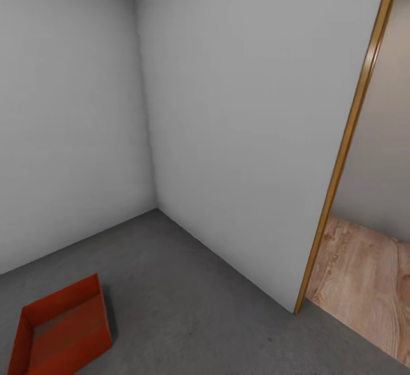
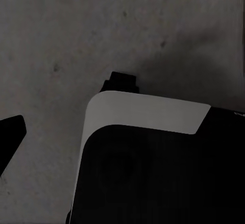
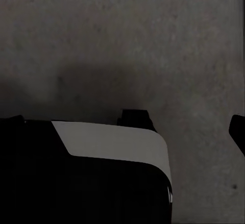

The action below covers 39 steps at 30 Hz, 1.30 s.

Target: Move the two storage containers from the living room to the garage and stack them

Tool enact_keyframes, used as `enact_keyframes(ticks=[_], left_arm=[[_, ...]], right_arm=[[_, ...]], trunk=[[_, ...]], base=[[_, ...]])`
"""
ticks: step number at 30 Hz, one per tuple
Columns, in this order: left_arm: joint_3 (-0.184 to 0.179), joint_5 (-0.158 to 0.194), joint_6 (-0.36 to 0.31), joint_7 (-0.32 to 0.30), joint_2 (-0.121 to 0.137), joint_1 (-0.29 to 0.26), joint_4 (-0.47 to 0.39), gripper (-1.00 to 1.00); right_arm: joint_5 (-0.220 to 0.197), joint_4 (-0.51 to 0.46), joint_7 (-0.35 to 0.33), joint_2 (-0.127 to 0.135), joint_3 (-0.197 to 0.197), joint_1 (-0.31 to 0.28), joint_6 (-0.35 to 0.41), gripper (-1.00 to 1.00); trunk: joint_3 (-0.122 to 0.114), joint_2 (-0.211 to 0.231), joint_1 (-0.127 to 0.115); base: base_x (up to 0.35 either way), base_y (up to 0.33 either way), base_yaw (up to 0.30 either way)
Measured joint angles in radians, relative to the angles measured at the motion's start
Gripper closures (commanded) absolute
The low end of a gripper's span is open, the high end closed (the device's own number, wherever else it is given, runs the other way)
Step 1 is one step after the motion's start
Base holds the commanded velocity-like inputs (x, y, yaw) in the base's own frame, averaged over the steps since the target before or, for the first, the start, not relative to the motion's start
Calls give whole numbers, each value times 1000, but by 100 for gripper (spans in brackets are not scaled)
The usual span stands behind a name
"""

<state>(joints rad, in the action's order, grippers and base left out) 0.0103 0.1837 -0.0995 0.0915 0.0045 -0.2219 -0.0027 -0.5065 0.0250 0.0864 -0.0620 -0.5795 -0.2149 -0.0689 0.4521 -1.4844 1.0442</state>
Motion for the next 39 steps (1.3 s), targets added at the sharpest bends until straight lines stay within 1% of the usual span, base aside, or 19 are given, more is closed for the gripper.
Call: enact_keyframes(ticks=[39], left_arm=[[0,-2,0,0,-2,0,0,-100]], right_arm=[[-1,0,0,0,0,0,0,-100]], trunk=[[16,0,0]], base=[[0,0,-255]])
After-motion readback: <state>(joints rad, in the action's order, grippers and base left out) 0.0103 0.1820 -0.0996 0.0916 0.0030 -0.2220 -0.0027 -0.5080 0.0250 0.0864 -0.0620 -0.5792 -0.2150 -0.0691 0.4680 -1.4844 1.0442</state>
